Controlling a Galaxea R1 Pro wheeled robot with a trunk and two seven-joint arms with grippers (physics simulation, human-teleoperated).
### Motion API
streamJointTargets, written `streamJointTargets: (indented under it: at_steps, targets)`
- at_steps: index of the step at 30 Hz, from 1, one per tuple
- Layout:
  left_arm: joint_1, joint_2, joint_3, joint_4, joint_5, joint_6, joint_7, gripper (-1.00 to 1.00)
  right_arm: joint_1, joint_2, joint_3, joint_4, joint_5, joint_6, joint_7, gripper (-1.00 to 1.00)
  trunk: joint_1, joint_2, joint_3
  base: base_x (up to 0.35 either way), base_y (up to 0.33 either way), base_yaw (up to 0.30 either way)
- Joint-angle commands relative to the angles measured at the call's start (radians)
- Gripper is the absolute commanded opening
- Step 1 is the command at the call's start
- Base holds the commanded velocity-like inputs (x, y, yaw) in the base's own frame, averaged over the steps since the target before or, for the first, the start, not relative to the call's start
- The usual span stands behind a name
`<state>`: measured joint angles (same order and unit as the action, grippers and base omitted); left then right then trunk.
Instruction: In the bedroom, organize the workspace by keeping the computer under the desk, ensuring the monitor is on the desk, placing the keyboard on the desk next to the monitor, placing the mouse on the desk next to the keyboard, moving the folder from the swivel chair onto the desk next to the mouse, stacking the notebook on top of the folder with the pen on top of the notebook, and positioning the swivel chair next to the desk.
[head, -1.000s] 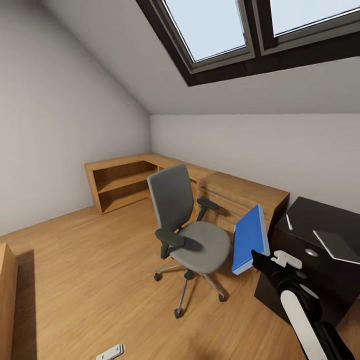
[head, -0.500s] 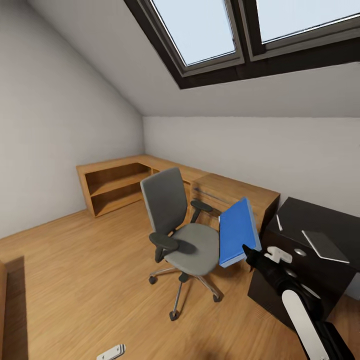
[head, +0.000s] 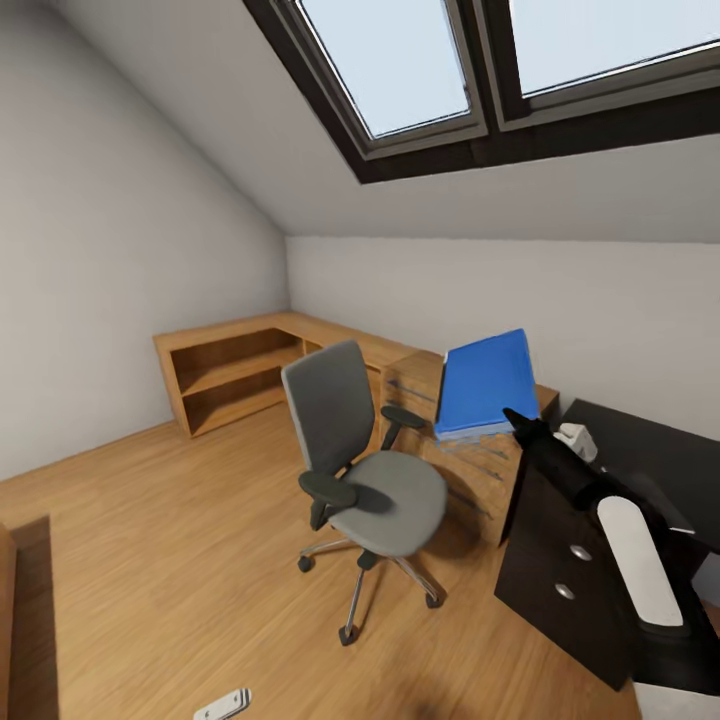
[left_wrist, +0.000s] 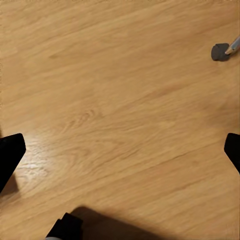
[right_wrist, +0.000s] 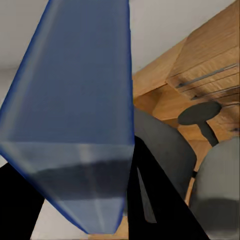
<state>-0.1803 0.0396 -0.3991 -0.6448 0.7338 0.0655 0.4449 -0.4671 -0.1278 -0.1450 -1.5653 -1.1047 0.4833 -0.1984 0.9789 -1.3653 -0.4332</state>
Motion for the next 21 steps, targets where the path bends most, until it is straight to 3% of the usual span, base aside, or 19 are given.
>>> streamJointTargets:
  at_steps: [1, 2, 6, 10, 11, 14, 15, 20, 21]
  targets:
    - [-0.001, 0.002, -0.007, -0.002, 0.004, 0.004, 0.009, 1.00, -0.005, -0.001, -0.006, -0.001, -0.044, 0.006, -0.013, -1.00, -0.004, 0.007, 0.002, 0.000, 0.000, 0.000]
    - [-0.001, 0.002, -0.007, -0.002, 0.004, 0.004, 0.009, 1.00, -0.010, -0.002, -0.014, 0.000, -0.100, 0.010, -0.017, -1.00, -0.008, 0.014, 0.005, 0.000, 0.000, 0.000]
    - [-0.001, 0.008, 0.001, -0.003, 0.004, -0.017, 0.013, 1.00, 0.005, -0.013, -0.030, 0.010, -0.190, 0.014, -0.024, -1.00, -0.023, 0.042, 0.018, 0.000, 0.000, 0.000]
    - [-0.001, 0.007, -0.002, -0.002, 0.005, -0.028, 0.014, 1.00, 0.015, -0.036, -0.039, 0.042, -0.205, 0.013, -0.026, -1.00, -0.038, 0.070, 0.030, 0.000, 0.000, -0.003]
    - [-0.001, 0.005, -0.005, 0.008, 0.006, -0.031, 0.014, 1.00, 0.017, -0.042, -0.041, 0.091, -0.209, 0.013, -0.026, -1.00, -0.042, 0.077, 0.033, 0.000, 0.000, -0.197]
    - [-0.001, 0.004, -0.005, 0.029, 0.000, -0.033, 0.014, 1.00, 0.018, -0.044, -0.048, 0.109, -0.212, 0.014, -0.026, -1.00, -0.054, 0.098, 0.043, 0.000, 0.000, -0.253]
    - [-0.001, 0.002, -0.005, 0.038, -0.038, -0.034, 0.014, 1.00, 0.018, -0.045, -0.110, 0.141, -0.224, 0.036, -0.004, -1.00, -0.058, 0.105, 0.046, 0.000, 0.000, -0.293]
    - [-0.001, -0.005, -0.007, 0.051, -0.054, -0.062, 0.009, 1.00, 0.018, -0.043, -0.175, 0.186, -0.270, 0.097, 0.020, -1.00, -0.077, 0.140, 0.062, 0.000, 0.000, -0.296]
    - [-0.001, -0.028, -0.009, 0.074, -0.058, -0.072, 0.007, 1.00, 0.019, -0.038, -0.191, 0.218, -0.279, 0.108, 0.025, -1.00, -0.081, 0.147, 0.065, 0.000, 0.000, -0.297]
